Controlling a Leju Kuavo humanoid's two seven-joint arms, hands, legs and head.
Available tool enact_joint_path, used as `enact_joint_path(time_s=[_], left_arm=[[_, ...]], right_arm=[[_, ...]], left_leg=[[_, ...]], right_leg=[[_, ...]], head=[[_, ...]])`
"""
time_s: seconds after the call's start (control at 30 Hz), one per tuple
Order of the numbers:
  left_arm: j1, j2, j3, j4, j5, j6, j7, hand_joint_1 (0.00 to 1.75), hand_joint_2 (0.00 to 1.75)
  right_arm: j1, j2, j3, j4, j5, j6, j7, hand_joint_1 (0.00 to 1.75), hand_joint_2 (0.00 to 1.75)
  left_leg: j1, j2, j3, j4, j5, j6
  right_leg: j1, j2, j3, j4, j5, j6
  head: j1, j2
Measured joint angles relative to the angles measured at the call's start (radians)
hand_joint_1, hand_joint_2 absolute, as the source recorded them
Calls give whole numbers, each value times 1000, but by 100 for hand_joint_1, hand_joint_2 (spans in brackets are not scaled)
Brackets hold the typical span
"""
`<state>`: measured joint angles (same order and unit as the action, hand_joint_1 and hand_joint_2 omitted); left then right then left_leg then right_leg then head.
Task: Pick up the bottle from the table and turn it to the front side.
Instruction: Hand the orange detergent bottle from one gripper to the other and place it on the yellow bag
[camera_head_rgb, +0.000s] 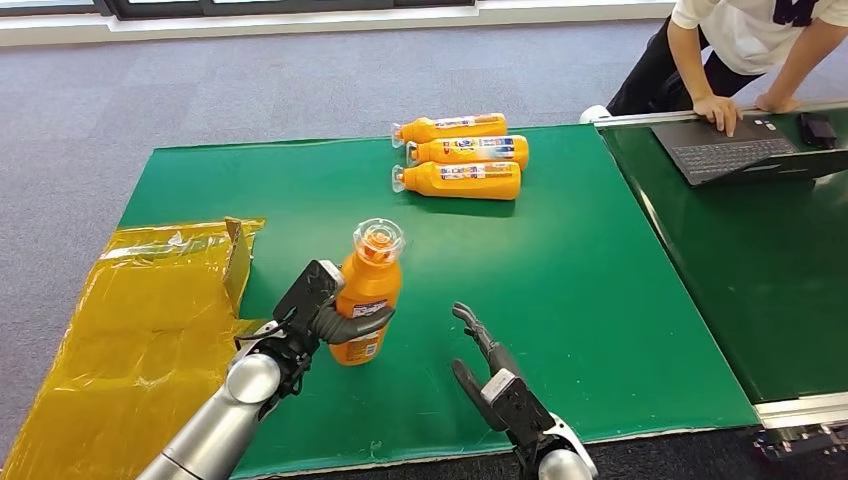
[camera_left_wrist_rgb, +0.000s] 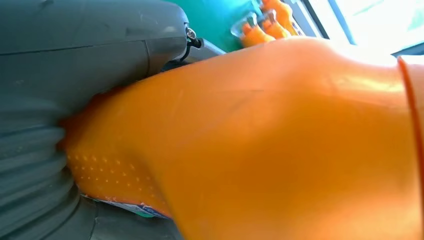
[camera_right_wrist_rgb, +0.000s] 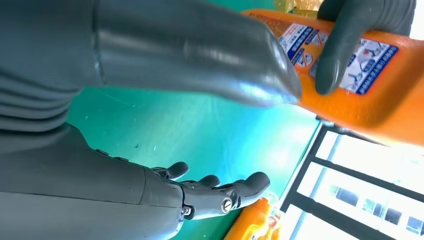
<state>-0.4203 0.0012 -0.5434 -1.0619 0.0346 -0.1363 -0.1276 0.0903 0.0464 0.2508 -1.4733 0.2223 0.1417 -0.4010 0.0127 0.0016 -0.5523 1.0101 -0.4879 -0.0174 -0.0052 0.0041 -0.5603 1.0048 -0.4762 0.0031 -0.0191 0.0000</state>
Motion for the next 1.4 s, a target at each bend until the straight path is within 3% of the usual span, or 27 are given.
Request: enact_joint_path(time_s=[0.67,0.8,1.1,1.17,1.27,1.33,1.4], left_arm=[[32,26,47,-44,-15,2,2,175,175],[33,30,51,-47,-77,39,6,175,175],[35,123,147,-102,-511,291,3,175,175],[59,156,170,-138,-714,419,42,175,175],[148,210,222,-220,-1176,651,133,175,175],[202,233,261,-258,-1394,717,143,175,175],[239,246,291,-277,-1430,732,143,175,175]], right_arm=[[16,-12,-1,-42,0,0,-2,0,0],[16,-13,-1,-42,-5,-3,-5,0,0],[23,-29,-9,-42,-35,-18,-26,0,0],[27,-31,-9,-42,-37,-18,-26,0,0],[37,-32,-14,-42,-37,-18,-25,0,0],[41,-33,-19,-42,-35,-18,-25,0,0],[45,-34,-22,-42,-34,-20,-25,0,87]], left_leg=[[0,0,0,0,0,0],[0,0,0,0,0,0],[0,0,-1,0,1,-1],[1,1,-1,-1,1,-1],[0,4,0,-1,0,-2],[0,3,-1,-1,-1,-2],[0,1,-1,-1,-1,-2]], right_leg=[[0,0,0,0,0,0],[0,0,0,0,0,0],[1,0,-1,1,1,-1],[1,1,-1,2,0,-1],[0,4,-2,2,0,-2],[0,3,-3,2,-1,-2],[0,1,-3,2,-2,-2]], head=[[0,0],[0,0],[0,0],[0,0],[0,0],[0,0],[0,0]])
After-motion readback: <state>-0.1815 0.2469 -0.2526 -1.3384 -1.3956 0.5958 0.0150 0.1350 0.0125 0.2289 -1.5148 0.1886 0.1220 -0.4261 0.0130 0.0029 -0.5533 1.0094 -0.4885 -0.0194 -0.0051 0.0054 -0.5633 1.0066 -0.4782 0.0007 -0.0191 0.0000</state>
